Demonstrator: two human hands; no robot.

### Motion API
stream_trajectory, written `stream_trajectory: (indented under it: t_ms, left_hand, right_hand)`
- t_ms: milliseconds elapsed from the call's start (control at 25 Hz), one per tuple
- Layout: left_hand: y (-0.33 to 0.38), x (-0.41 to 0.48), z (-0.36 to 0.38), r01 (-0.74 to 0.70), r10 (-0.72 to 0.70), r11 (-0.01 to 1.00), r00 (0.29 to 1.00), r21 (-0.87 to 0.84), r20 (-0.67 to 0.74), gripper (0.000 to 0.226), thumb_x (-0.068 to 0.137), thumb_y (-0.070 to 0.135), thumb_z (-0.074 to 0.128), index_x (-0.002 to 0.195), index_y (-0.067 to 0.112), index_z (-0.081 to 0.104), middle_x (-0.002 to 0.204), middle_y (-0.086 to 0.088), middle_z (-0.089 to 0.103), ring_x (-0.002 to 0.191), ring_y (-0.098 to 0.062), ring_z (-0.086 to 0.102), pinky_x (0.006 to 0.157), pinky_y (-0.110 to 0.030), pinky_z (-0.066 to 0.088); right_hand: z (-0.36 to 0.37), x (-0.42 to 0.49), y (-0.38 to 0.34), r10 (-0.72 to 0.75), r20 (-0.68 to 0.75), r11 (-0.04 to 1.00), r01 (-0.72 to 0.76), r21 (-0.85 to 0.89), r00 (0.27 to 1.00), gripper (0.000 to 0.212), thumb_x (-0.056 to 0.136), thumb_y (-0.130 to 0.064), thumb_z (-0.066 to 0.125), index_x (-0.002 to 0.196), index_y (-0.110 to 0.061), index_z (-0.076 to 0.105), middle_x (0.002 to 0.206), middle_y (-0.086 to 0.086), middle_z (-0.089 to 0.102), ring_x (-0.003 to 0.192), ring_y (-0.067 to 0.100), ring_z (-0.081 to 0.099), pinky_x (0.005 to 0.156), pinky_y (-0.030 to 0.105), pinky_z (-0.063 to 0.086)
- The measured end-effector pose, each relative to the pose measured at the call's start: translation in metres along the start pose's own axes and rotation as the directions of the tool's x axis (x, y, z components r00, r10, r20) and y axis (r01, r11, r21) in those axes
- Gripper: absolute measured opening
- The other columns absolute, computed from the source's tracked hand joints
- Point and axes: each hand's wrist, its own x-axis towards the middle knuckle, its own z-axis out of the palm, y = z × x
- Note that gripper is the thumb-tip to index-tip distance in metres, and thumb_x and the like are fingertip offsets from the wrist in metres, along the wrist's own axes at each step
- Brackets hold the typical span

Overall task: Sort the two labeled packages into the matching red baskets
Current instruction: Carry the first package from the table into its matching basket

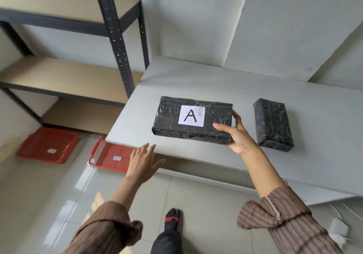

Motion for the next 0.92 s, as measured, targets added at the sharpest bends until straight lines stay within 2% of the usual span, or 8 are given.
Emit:
stream_trajectory:
  t_ms: [200, 320, 480, 560, 640, 720, 840, 920]
  left_hand:
    - [-0.032, -0.088, -0.007, 0.105, -0.109, 0.993, 0.990, -0.046, -0.087, 0.058, 0.088, 0.045, 0.056, 0.134, 0.011, 0.044, 0.133, -0.013, 0.053, 0.122, -0.031, 0.051, 0.104, -0.041, 0.038]
    - [-0.061, -0.131, -0.016, 0.198, -0.206, 0.977, 0.971, -0.078, -0.121, 0.056, 0.089, 0.042, 0.057, 0.133, 0.010, 0.046, 0.130, -0.014, 0.055, 0.118, -0.033, 0.054, 0.098, -0.042, 0.042]
    - [-0.110, -0.181, -0.027, 0.325, -0.341, 0.938, 0.929, -0.123, -0.142, 0.053, 0.090, 0.041, 0.056, 0.132, 0.011, 0.046, 0.127, -0.014, 0.056, 0.117, -0.033, 0.054, 0.095, -0.044, 0.043]
    - [-0.139, -0.204, -0.033, 0.380, -0.400, 0.914, 0.903, -0.144, -0.156, 0.052, 0.090, 0.040, 0.056, 0.133, 0.011, 0.046, 0.128, -0.012, 0.055, 0.118, -0.032, 0.053, 0.096, -0.043, 0.042]
    - [-0.171, -0.224, -0.041, 0.424, -0.448, 0.892, 0.878, -0.157, -0.168, 0.052, 0.090, 0.040, 0.055, 0.133, 0.012, 0.045, 0.128, -0.012, 0.055, 0.120, -0.030, 0.052, 0.097, -0.041, 0.041]
    - [-0.208, -0.243, -0.053, 0.460, -0.487, 0.870, 0.857, -0.175, -0.169, 0.051, 0.091, 0.039, 0.055, 0.133, 0.012, 0.045, 0.129, -0.011, 0.054, 0.122, -0.029, 0.051, 0.099, -0.041, 0.041]
    - [-0.266, -0.268, -0.073, 0.502, -0.527, 0.847, 0.834, -0.173, -0.165, 0.051, 0.092, 0.039, 0.054, 0.133, 0.011, 0.044, 0.131, -0.011, 0.053, 0.121, -0.030, 0.050, 0.099, -0.040, 0.040]
    - [-0.308, -0.283, -0.089, 0.530, -0.554, 0.831, 0.813, -0.167, -0.180, 0.051, 0.092, 0.040, 0.053, 0.134, 0.012, 0.043, 0.132, -0.011, 0.052, 0.121, -0.030, 0.050, 0.100, -0.040, 0.040]
  right_hand:
    - [0.041, -0.049, 0.029, 0.026, 0.129, 0.999, -0.023, -0.030, 0.991, 0.076, 0.074, 0.007, 0.066, 0.130, -0.036, 0.037, 0.101, 0.001, 0.067, 0.090, 0.021, 0.067, 0.071, 0.039, 0.058]
    - [0.077, -0.067, 0.050, 0.062, 0.218, 0.998, -0.057, -0.031, 0.974, 0.076, 0.071, 0.007, 0.068, 0.127, -0.037, 0.039, 0.105, 0.003, 0.067, 0.093, 0.024, 0.067, 0.073, 0.042, 0.059]
    - [0.136, -0.083, 0.077, 0.111, 0.309, 0.994, -0.102, -0.045, 0.945, 0.080, 0.065, 0.003, 0.072, 0.125, -0.039, 0.041, 0.112, 0.005, 0.065, 0.099, 0.028, 0.065, 0.086, 0.051, 0.054]
    - [0.172, -0.089, 0.093, 0.131, 0.341, 0.991, -0.114, -0.068, 0.931, 0.081, 0.066, 0.004, 0.072, 0.127, -0.039, 0.041, 0.110, 0.004, 0.066, 0.092, 0.024, 0.068, 0.083, 0.049, 0.055]
    - [0.209, -0.093, 0.109, 0.141, 0.360, 0.989, -0.118, -0.085, 0.922, 0.078, 0.070, 0.006, 0.069, 0.127, -0.039, 0.041, 0.104, 0.002, 0.068, 0.082, 0.020, 0.071, 0.074, 0.042, 0.059]
    - [0.251, -0.098, 0.126, 0.157, 0.371, 0.987, -0.136, -0.082, 0.915, 0.075, 0.073, 0.008, 0.067, 0.126, -0.038, 0.042, 0.107, 0.004, 0.067, 0.082, 0.021, 0.071, 0.065, 0.036, 0.061]
    - [0.314, -0.105, 0.151, 0.159, 0.376, 0.987, -0.140, -0.077, 0.913, 0.076, 0.072, 0.008, 0.067, 0.129, -0.034, 0.041, 0.117, 0.009, 0.063, 0.093, 0.027, 0.067, 0.071, 0.039, 0.059]
    - [0.359, -0.105, 0.168, 0.157, 0.391, 0.988, -0.139, -0.074, 0.907, 0.080, 0.070, 0.009, 0.068, 0.132, -0.032, 0.040, 0.113, 0.009, 0.065, 0.089, 0.025, 0.069, 0.071, 0.041, 0.060]
